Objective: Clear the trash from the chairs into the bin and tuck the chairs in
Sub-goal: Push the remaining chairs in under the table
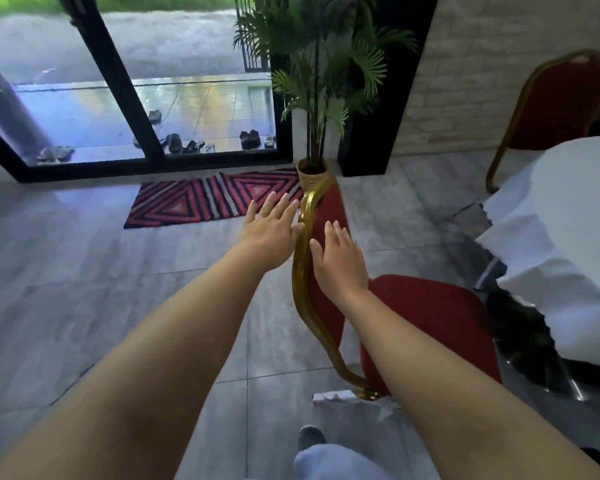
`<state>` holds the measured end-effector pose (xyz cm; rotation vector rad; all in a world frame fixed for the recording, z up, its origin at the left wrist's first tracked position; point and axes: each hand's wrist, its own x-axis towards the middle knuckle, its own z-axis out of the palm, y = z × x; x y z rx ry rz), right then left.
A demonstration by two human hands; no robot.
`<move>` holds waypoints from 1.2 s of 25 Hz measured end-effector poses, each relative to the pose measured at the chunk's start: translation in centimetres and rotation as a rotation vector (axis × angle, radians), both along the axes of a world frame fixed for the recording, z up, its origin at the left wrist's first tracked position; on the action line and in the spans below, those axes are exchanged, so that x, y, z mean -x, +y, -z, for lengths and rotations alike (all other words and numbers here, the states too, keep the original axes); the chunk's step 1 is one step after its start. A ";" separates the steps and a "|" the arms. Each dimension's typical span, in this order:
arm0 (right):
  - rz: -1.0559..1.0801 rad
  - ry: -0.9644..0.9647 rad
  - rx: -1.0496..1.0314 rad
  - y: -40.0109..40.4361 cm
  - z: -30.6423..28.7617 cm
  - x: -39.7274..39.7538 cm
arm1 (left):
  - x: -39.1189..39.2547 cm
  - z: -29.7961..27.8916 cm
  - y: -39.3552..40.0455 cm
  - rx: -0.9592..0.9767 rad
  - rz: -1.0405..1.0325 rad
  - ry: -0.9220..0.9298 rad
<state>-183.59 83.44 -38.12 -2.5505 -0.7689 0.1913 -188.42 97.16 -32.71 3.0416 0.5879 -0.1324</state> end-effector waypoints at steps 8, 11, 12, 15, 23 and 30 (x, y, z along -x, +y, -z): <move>0.219 0.008 -0.014 6.2 0.3 -4.0 | -10.8 1.3 6.1 0.035 0.388 0.062; 0.379 -0.025 -0.028 7.5 0.8 -3.9 | -13.6 1.7 7.7 0.032 0.611 0.124; 0.427 -0.021 -0.014 8.2 0.9 -3.4 | -14.3 1.9 8.4 0.069 0.650 0.129; 0.550 -0.012 0.009 10.3 0.9 -2.0 | -15.6 2.5 9.8 0.115 0.750 0.132; 0.806 -0.161 0.120 13.7 0.9 -2.8 | -17.8 3.7 10.9 0.301 0.883 0.104; 0.879 -0.189 0.129 14.5 1.0 -4.0 | -23.1 5.2 11.2 0.301 0.960 0.144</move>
